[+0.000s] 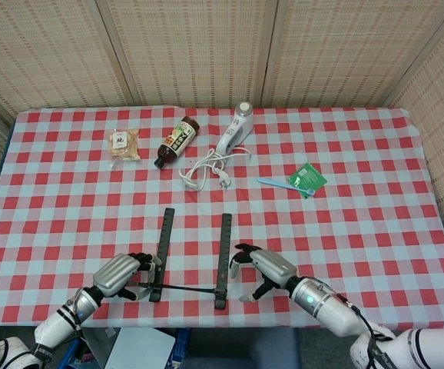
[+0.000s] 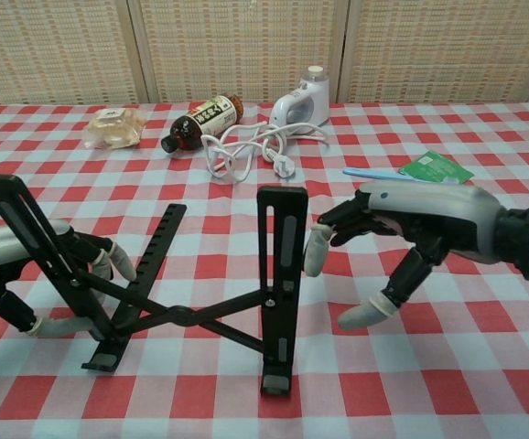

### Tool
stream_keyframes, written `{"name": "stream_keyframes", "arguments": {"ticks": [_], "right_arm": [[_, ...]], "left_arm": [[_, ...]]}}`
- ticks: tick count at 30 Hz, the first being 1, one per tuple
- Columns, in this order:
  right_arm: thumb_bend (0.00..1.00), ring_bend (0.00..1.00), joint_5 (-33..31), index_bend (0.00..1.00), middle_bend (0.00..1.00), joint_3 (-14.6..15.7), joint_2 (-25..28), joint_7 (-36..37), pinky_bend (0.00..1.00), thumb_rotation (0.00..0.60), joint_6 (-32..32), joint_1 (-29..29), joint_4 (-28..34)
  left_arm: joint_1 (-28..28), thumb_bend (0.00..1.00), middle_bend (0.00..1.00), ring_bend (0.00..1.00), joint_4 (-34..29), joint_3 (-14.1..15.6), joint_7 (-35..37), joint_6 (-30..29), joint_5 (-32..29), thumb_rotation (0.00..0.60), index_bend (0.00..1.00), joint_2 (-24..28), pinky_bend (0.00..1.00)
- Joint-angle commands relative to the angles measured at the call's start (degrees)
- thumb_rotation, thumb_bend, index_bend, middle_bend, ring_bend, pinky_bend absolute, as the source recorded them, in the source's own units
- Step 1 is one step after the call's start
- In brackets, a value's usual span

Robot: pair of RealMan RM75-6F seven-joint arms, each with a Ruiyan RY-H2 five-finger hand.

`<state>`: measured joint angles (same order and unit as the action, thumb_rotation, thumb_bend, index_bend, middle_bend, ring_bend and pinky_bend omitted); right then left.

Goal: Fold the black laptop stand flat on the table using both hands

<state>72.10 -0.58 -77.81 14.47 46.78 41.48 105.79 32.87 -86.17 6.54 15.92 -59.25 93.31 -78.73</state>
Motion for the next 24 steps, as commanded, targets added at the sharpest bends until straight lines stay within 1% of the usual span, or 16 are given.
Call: {"name": "stream_keyframes", "arguments": {"ticks": [1, 5, 10, 17, 24], "right_arm": [[0.05, 0.07, -3.9, 0.47, 0.32, -0.9, -3.2, -4.8, 0.09, 0.6, -0.5, 0.7, 0.2], [0.05, 0.07, -6.6, 0.48, 0.33, -1.4, -4.8, -8.1, 0.09, 0.6, -0.7, 1.2, 0.3], [0.08, 0.08, -8.9, 0.51, 0.34, -1.8, -6.0, -11.0, 0.09, 0.6, -0.5, 1.4, 0.4], [0.15, 0.09, -10.2, 0.54, 0.35, -2.2, -6.5, -12.7, 0.09, 0.6, -0.4, 1.3, 0.5], [0.18, 0.09, -11.0, 0.55, 0.35, -2.2, -6.9, -14.0, 0.09, 0.6, -0.5, 1.2, 0.5]], "left_arm": [[0.0, 0.35, 0.27, 0.29, 0.0, 0.0, 0.0, 0.0, 0.0, 0.6, 0.55, 0.0, 0.37], [-0.1, 0.35, 0.27, 0.29, 0.0, 0.0, 0.1, -0.1, 0.0, 0.6, 0.55, -0.1, 0.37], [-0.2, 0.35, 0.27, 0.29, 0.1, -0.1, 0.2, -0.2, 0.0, 0.6, 0.55, -0.1, 0.37], [-0.3, 0.35, 0.27, 0.29, 0.3, 0.0, 0.5, -0.3, 0.1, 0.6, 0.55, -0.1, 0.37], [-0.3, 0.35, 0.27, 0.29, 0.3, 0.0, 0.6, -0.4, 0.2, 0.6, 0.55, -0.1, 0.37]]}}
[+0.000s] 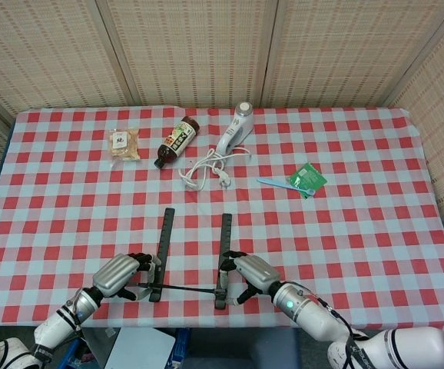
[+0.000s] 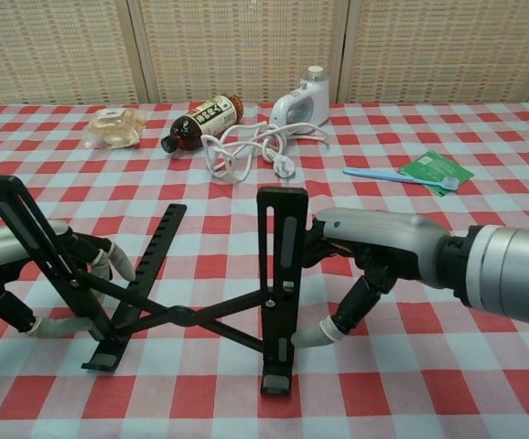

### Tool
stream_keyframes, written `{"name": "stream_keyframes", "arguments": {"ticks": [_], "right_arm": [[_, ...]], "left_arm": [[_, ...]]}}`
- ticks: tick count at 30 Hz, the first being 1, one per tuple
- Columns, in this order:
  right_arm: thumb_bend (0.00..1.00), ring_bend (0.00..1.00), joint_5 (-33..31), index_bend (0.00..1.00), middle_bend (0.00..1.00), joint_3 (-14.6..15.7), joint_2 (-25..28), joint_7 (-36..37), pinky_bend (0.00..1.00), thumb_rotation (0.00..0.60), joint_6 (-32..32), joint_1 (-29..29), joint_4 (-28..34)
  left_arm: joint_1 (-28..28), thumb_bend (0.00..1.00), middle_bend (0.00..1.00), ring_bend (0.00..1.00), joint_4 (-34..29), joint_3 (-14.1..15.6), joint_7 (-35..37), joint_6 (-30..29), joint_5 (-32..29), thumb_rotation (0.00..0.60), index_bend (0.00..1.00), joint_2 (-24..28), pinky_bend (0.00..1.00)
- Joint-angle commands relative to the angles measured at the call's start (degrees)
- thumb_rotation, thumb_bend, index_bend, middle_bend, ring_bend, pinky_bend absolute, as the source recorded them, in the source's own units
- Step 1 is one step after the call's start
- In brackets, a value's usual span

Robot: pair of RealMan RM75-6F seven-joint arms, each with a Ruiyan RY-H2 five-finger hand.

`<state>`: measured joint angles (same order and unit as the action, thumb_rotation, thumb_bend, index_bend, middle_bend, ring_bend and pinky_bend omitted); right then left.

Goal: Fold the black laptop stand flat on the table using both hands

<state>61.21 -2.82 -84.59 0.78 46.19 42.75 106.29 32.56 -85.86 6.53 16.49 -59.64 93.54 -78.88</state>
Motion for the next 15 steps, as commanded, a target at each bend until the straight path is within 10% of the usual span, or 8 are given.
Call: {"name": "stream_keyframes", "arguments": {"ticks": [1, 15], "right_arm": [[0.19, 0.09, -0.2, 0.55, 0.35, 0.1, -0.1, -0.5, 0.09, 0.6, 0.1, -0.1, 0.0], [0.22, 0.09, -1.2, 0.57, 0.36, -0.2, -0.6, -1.8, 0.09, 0.6, -0.5, -0.2, -0.2]], "left_arm": [[0.0, 0.35, 0.27, 0.29, 0.0, 0.0, 0.0, 0.0, 0.0, 0.6, 0.55, 0.0, 0.37], [0.1, 0.35, 0.27, 0.29, 0.2, 0.0, 0.3, 0.0, 0.2, 0.6, 0.54, -0.1, 0.37]]}}
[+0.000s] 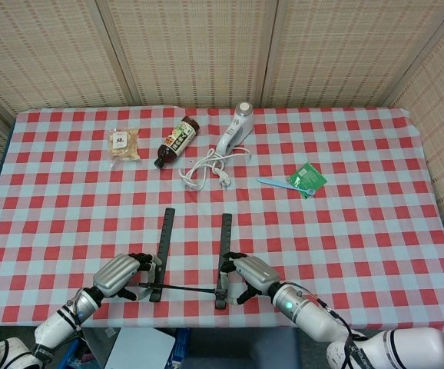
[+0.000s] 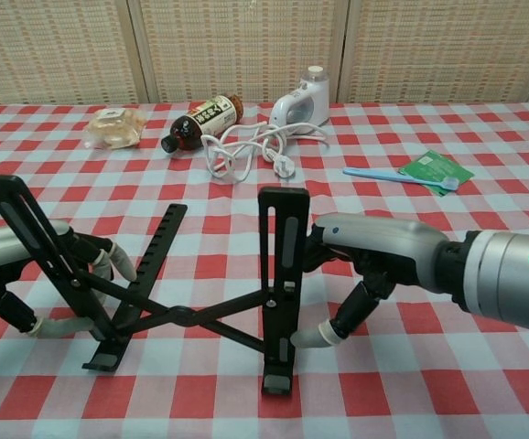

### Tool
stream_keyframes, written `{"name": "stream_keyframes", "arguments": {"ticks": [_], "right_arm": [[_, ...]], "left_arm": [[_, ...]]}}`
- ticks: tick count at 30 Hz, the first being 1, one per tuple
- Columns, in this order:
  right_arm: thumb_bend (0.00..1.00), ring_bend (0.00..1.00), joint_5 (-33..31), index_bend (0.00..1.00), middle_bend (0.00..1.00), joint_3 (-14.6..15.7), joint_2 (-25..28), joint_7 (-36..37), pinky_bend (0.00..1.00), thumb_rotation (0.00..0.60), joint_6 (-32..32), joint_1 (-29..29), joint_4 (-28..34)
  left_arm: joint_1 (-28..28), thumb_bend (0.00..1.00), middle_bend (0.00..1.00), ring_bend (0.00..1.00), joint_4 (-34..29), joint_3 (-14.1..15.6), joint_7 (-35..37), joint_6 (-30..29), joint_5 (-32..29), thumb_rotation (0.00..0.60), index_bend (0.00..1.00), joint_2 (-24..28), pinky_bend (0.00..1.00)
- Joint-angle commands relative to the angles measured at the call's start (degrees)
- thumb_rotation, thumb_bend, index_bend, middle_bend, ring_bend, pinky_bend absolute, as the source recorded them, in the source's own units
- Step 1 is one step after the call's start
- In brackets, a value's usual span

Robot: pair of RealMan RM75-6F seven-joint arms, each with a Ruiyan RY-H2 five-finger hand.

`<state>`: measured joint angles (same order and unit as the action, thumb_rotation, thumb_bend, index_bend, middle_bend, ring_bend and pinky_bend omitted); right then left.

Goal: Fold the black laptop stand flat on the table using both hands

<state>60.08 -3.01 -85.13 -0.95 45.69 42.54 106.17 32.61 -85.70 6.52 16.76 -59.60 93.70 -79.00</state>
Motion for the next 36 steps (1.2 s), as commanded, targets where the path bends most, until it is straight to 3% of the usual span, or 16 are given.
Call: {"name": "stream_keyframes", "arguments": {"ticks": [1, 23, 27, 36], "right_arm": [[0.23, 0.09, -0.1, 0.57, 0.36, -0.1, -0.1, -0.1, 0.09, 0.6, 0.0, -0.1, -0.1], [0.29, 0.09, -0.2, 0.57, 0.36, -0.2, -0.6, -0.9, 0.09, 0.6, -0.8, -0.1, -0.4], [0.24, 0.09, 0.3, 0.52, 0.33, -0.1, 0.1, -0.8, 0.09, 0.6, -0.9, -0.3, 0.1], [0.11, 0.07, 2.7, 0.13, 0.19, -0.8, 2.0, 0.0, 0.09, 0.6, 0.4, -1.1, 2.0]], "left_arm": [[0.0, 0.35, 0.27, 0.29, 0.0, 0.0, 0.0, 0.0, 0.0, 0.6, 0.54, 0.0, 0.37], [0.0, 0.35, 0.27, 0.28, 0.1, 0.1, 0.1, -0.2, 0.3, 0.6, 0.53, 0.0, 0.37], [-0.1, 0.34, 0.27, 0.27, -0.4, 0.4, -0.1, -0.3, 0.6, 0.6, 0.38, 0.4, 0.37], [-0.1, 0.34, 0.06, 0.12, -3.6, 1.2, -1.1, 0.1, 0.8, 0.579, 0.02, 3.0, 0.33]]}}
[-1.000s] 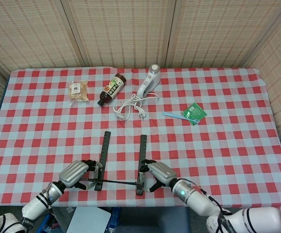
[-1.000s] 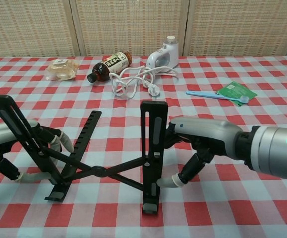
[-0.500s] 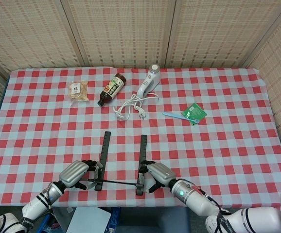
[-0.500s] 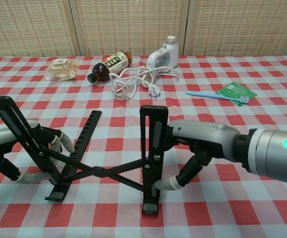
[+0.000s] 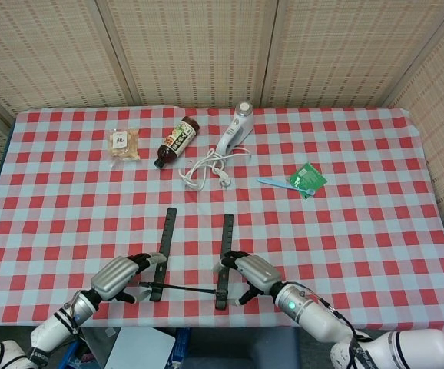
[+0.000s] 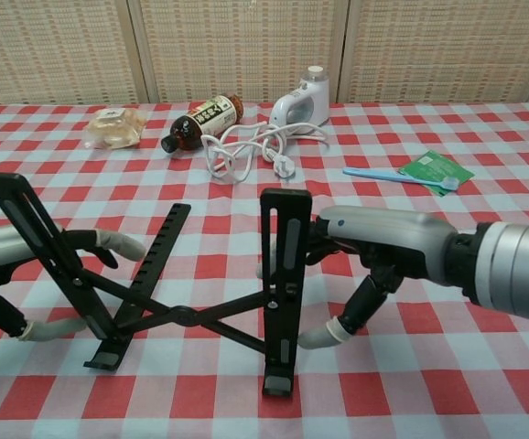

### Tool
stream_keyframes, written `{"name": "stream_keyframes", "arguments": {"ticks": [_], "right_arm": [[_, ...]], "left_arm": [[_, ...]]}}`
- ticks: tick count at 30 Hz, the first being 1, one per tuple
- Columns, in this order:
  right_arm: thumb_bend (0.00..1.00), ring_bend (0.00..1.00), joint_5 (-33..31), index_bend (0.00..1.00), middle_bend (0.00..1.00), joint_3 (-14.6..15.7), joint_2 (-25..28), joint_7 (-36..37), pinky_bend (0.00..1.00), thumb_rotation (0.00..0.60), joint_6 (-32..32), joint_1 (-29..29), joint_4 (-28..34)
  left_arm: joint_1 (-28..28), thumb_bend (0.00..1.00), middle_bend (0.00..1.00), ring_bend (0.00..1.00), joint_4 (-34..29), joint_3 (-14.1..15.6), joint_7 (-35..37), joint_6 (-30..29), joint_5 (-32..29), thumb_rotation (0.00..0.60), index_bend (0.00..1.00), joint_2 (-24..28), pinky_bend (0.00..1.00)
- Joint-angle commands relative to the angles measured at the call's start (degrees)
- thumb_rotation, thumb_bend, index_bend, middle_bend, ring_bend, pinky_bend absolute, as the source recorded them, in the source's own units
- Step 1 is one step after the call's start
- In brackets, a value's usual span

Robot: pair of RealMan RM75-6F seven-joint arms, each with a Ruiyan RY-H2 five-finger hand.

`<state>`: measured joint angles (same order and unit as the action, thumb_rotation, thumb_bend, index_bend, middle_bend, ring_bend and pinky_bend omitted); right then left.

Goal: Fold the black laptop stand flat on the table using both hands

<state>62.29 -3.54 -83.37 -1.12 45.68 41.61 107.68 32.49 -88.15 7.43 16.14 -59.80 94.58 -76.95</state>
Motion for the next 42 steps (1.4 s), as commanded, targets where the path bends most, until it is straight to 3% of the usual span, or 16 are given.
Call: {"name": "stream_keyframes", "arguments": {"ticks": [1, 6, 16, 20, 25, 30, 33, 38, 42], "right_arm": [[0.11, 0.06, 0.8, 0.1, 0.17, -0.4, 0.3, 0.3, 0.09, 0.6, 0.7, -0.3, 0.8], [0.11, 0.02, 2.5, 0.0, 0.11, -1.5, -0.5, 0.5, 0.09, 0.6, 2.8, -0.8, 1.6], [0.12, 0.01, 3.3, 0.0, 0.09, -5.4, -5.3, 0.6, 0.09, 0.6, 9.6, -2.1, -2.3], [0.12, 0.0, 1.0, 0.0, 0.02, -7.2, -6.2, -2.0, 0.04, 0.6, 12.5, -2.4, -3.8], [0.12, 0.0, 1.1, 0.0, 0.0, -9.8, -8.4, -5.2, 0.0, 0.6, 20.8, -4.3, -5.6], [0.12, 0.0, 5.5, 0.0, 0.0, -12.0, -9.3, -5.9, 0.0, 0.6, 28.4, -6.2, -6.6], [0.12, 0.0, 8.9, 0.0, 0.0, -10.5, -5.5, -6.4, 0.0, 0.6, 26.4, -6.1, -5.1], [0.12, 0.0, 16.5, 0.0, 0.0, -5.1, 2.6, -9.6, 0.0, 0.6, 19.7, -4.8, -2.3], [0.09, 0.0, 22.9, 0.0, 0.0, -2.1, 4.3, -13.3, 0.0, 0.6, 17.7, -3.5, -3.7]], "left_arm": [[0.0, 0.34, 0.05, 0.1, -1.6, 0.3, -0.6, 0.3, -0.2, 0.578, 0.0, 1.4, 0.32], [-0.5, 0.34, 0.03, 0.08, -4.2, 0.3, -1.4, -0.5, -0.8, 0.576, 0.0, 4.6, 0.26], [-2.0, 0.34, 0.03, 0.08, -6.7, -0.6, -5.5, -2.7, -2.1, 0.582, 0.0, 10.3, 0.25], [-2.2, 0.35, 0.03, 0.08, -6.9, -0.9, -6.5, -2.9, -2.4, 0.581, 0.0, 11.7, 0.25], [-1.8, 0.34, 0.03, 0.08, -6.7, -1.8, -7.3, -2.7, -2.5, 0.584, 0.0, 13.3, 0.25], [-0.7, 0.34, 0.03, 0.08, -5.9, -3.4, -8.6, -1.8, -3.0, 0.598, 0.0, 14.3, 0.25], [0.6, 0.34, 0.03, 0.08, -3.7, -5.0, -9.2, -1.0, -3.5, 0.6, 0.0, 13.6, 0.25], [3.8, 0.34, 0.03, 0.08, 3.1, -7.2, -10.5, 1.5, -3.1, 0.6, 0.0, 9.9, 0.24], [6.6, 0.34, 0.03, 0.08, 9.2, -8.3, -11.8, 4.1, -2.8, 0.6, 0.0, 6.0, 0.24]]}}
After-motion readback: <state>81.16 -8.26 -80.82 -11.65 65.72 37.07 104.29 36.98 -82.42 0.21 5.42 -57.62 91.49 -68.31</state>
